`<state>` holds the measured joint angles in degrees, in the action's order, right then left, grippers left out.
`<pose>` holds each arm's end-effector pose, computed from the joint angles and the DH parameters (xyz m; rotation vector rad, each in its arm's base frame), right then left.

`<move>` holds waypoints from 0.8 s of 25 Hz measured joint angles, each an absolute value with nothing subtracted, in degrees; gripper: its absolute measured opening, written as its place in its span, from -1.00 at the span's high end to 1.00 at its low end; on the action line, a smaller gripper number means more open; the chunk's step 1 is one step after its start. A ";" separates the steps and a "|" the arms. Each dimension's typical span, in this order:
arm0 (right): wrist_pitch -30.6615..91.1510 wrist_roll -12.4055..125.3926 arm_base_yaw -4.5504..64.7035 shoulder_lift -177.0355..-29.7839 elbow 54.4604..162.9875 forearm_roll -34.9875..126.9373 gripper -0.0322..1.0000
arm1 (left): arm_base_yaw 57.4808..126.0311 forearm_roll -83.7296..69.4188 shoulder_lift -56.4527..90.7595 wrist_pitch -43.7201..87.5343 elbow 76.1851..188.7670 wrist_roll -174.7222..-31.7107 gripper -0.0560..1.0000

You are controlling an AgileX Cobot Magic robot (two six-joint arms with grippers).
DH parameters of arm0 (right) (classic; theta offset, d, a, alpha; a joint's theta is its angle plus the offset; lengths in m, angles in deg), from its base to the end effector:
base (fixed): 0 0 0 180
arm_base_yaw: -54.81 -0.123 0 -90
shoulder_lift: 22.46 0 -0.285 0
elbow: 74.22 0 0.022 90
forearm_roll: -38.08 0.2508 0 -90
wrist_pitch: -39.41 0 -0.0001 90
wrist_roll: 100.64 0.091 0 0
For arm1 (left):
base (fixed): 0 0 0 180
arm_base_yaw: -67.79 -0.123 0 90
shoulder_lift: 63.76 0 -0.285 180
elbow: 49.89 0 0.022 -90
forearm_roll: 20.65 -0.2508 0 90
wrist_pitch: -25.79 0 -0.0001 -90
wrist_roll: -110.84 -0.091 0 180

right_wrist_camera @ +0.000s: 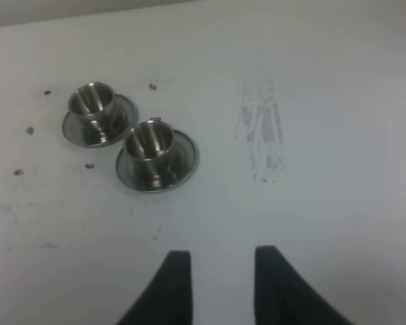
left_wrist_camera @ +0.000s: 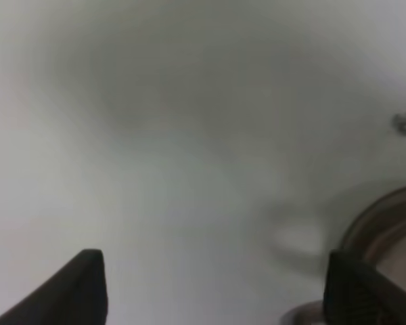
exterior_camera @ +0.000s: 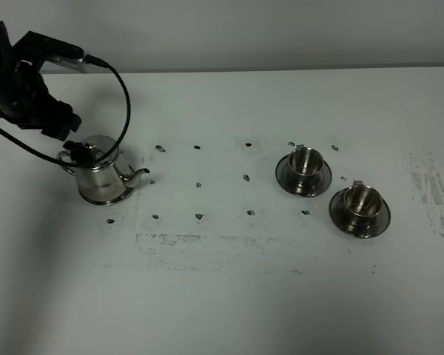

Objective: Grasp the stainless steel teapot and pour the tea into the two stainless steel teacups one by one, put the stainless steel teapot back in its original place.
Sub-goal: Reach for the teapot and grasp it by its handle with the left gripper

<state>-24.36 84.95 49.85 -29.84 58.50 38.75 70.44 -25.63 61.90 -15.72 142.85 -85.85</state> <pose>-0.0108 0.0000 0.2792 0.0103 2.0694 0.1273 0.4448 -0.0153 0.1952 0.5231 2.6514 0.1720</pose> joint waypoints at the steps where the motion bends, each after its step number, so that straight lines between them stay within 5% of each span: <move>1: -24.36 84.95 49.85 -29.84 58.50 38.75 0.51 | 69.93 -25.97 60.45 -15.67 141.92 -86.57 -0.33; 10: -24.36 84.95 49.85 -29.84 58.50 38.75 0.51 | 64.71 -23.66 44.90 -6.60 124.60 -95.39 -0.33; 20: -24.36 84.95 49.85 -29.84 58.50 38.75 0.51 | 62.82 -5.49 49.66 7.10 119.08 -85.06 -0.33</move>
